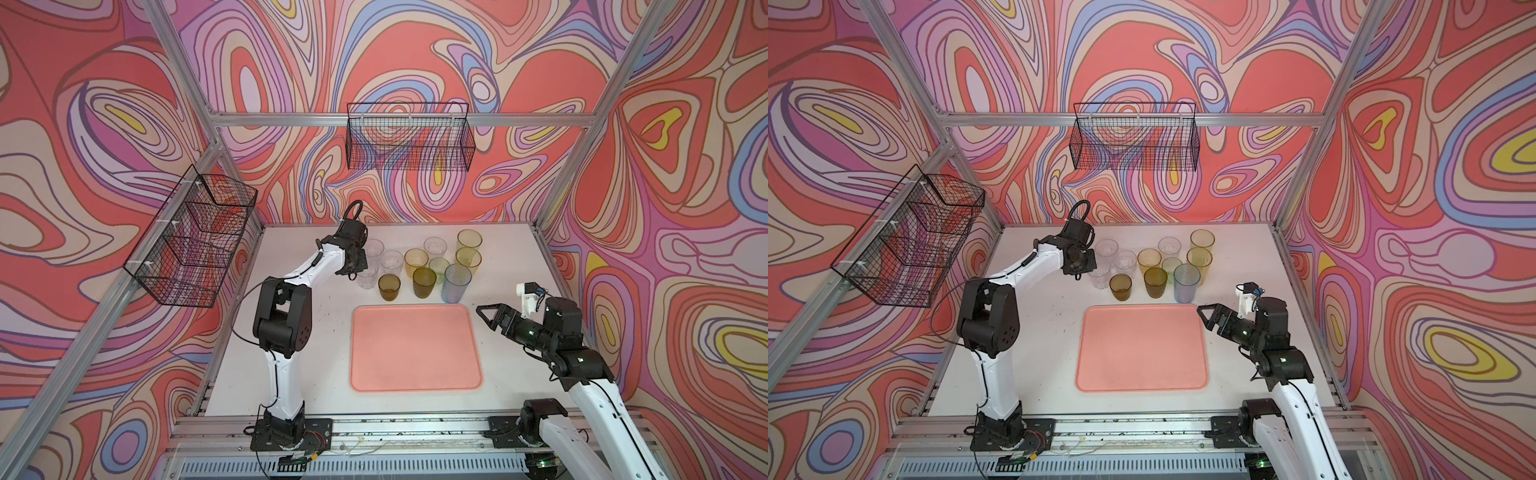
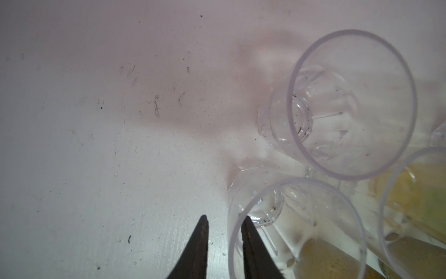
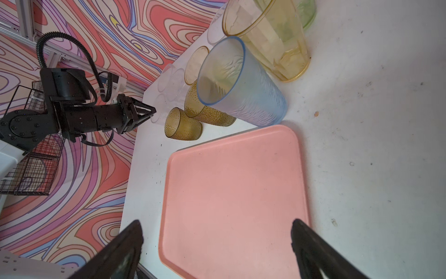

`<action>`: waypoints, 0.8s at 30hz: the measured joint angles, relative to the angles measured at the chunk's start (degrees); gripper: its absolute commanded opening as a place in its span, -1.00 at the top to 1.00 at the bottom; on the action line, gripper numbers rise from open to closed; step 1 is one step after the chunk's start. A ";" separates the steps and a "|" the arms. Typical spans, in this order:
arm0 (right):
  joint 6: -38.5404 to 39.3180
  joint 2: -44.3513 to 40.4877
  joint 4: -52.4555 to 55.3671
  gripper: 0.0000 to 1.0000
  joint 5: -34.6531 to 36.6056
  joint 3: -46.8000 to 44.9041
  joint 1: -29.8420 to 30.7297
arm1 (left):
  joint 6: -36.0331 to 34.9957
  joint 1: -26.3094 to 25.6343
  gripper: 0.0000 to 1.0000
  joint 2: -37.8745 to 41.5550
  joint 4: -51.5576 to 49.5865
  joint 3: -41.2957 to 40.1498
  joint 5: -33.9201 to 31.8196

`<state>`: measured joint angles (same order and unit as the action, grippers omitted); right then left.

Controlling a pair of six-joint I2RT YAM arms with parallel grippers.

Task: Place the glasses into the tray
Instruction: Pick up the glass from the top-center of the table.

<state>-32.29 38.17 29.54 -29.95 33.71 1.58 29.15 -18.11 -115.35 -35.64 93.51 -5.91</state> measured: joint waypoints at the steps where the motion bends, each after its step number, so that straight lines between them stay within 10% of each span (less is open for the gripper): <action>1: -0.02 -0.04 0.09 -0.97 0.17 0.00 0.00 | -0.07 0.00 0.53 -0.28 -0.09 0.17 -0.02; 24: -1.51 0.26 0.59 -0.97 1.46 0.00 0.00 | -2.54 0.11 1.00 -1.73 -1.68 1.97 -0.33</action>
<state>-33.80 38.44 30.13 -28.49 33.71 1.58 26.61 -18.00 -117.08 -37.32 95.48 -6.24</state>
